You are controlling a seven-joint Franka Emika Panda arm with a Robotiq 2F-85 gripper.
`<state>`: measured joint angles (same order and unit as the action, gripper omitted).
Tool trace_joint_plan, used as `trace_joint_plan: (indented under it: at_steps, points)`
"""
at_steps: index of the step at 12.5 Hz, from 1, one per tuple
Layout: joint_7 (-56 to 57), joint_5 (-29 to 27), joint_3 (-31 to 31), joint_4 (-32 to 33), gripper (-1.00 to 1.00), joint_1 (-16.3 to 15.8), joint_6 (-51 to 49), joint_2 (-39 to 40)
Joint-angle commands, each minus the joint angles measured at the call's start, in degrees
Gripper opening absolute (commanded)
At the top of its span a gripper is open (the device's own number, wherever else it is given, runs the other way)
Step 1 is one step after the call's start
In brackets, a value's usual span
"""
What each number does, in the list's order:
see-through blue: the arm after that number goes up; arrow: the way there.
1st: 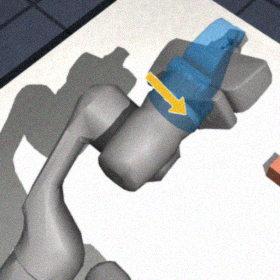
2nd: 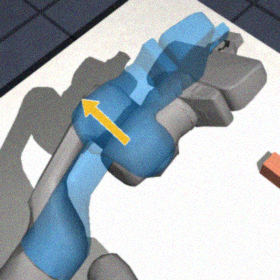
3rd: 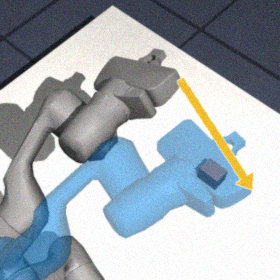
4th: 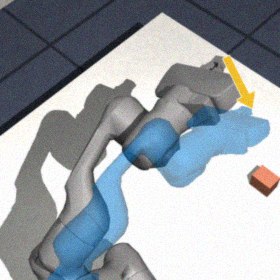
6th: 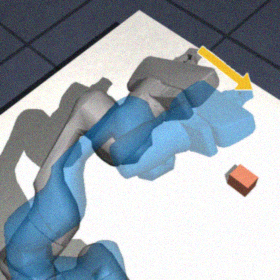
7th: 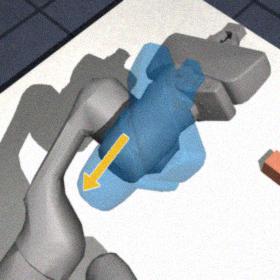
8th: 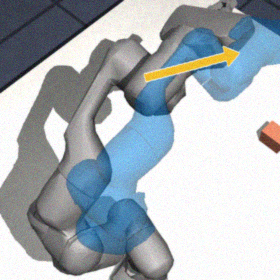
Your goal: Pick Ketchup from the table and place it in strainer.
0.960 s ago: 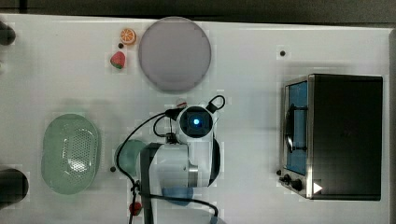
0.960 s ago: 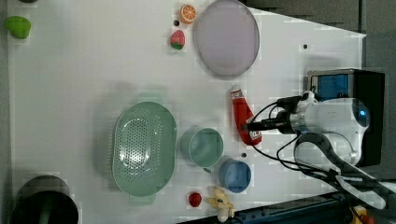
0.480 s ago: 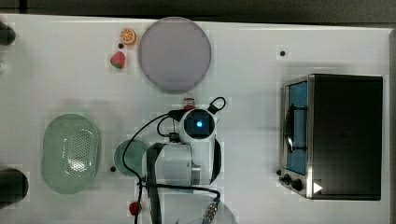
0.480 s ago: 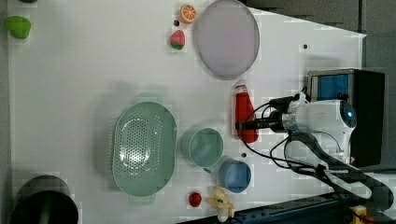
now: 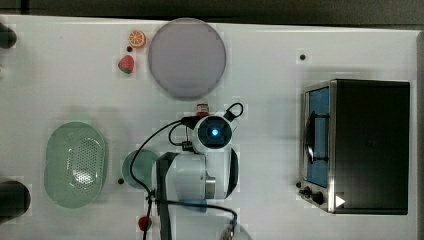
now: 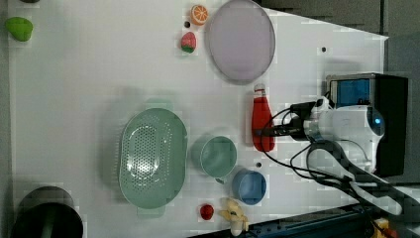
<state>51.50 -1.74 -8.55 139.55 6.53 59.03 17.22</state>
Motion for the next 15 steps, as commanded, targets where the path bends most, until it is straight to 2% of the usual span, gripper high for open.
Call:
trace_joint_plan:
  at_steps: [1, 5, 8, 12, 15]
  points:
    - [2.0, 0.2, 0.0, -0.9, 0.24, -0.1, -6.8, -10.2]
    - [1.7, 0.1, -1.1, -1.9, 0.24, -0.7, -20.2, -23.6]
    - [-2.4, -0.2, -4.4, -3.3, 0.24, -1.8, -26.0, -30.2]
    - [-13.8, -1.2, -11.9, -5.3, 0.24, -4.1, -27.6, -31.4]
    - [-25.7, -5.0, -18.7, -6.7, 0.24, -5.4, -26.7, -28.5]
